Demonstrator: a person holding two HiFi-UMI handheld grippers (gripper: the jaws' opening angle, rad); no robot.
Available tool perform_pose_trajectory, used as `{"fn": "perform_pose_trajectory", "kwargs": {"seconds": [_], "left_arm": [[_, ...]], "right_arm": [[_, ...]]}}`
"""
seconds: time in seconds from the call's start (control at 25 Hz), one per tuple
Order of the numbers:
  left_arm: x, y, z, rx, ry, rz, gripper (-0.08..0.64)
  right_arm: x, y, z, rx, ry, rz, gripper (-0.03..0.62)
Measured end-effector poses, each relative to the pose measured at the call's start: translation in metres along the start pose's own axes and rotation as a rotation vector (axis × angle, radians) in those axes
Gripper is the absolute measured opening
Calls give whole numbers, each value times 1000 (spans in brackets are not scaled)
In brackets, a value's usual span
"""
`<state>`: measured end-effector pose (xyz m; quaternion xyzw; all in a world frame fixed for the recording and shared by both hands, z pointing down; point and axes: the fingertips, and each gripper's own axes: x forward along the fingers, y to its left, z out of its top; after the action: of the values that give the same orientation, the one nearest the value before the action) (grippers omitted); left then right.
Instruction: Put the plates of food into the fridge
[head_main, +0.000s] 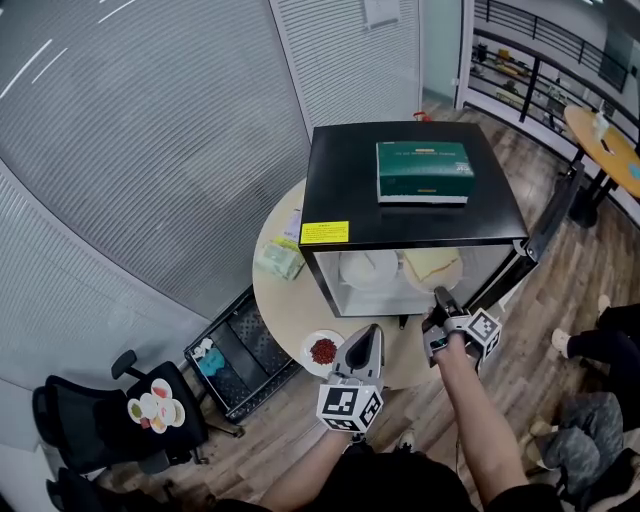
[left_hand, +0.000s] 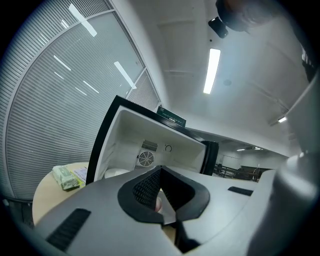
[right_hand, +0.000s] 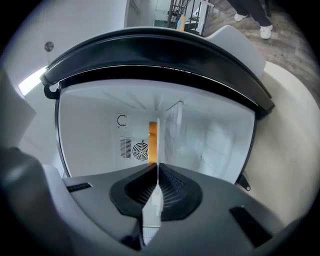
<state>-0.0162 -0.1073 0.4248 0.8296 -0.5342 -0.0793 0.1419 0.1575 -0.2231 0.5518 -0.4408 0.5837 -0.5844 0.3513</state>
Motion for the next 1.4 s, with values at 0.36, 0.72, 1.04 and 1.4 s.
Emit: {"fn": "perform_pose_trajectory", "kwargs": {"seconds": [0.36, 0.72, 1.04, 1.4], "left_arm": [[2, 4, -3, -3, 7, 10, 3], [-6, 8, -5, -8, 13, 23, 3], [-12, 12, -7, -9, 19, 32, 3], [-16, 12, -8, -12, 17, 37, 3]], "right_arm": [[6, -15, 0, 41, -8, -34, 14], [16, -17, 2, 81, -16, -23, 14], [19, -14, 4, 72, -31, 0, 15], [13, -15, 3, 39, -20, 6, 75]]}}
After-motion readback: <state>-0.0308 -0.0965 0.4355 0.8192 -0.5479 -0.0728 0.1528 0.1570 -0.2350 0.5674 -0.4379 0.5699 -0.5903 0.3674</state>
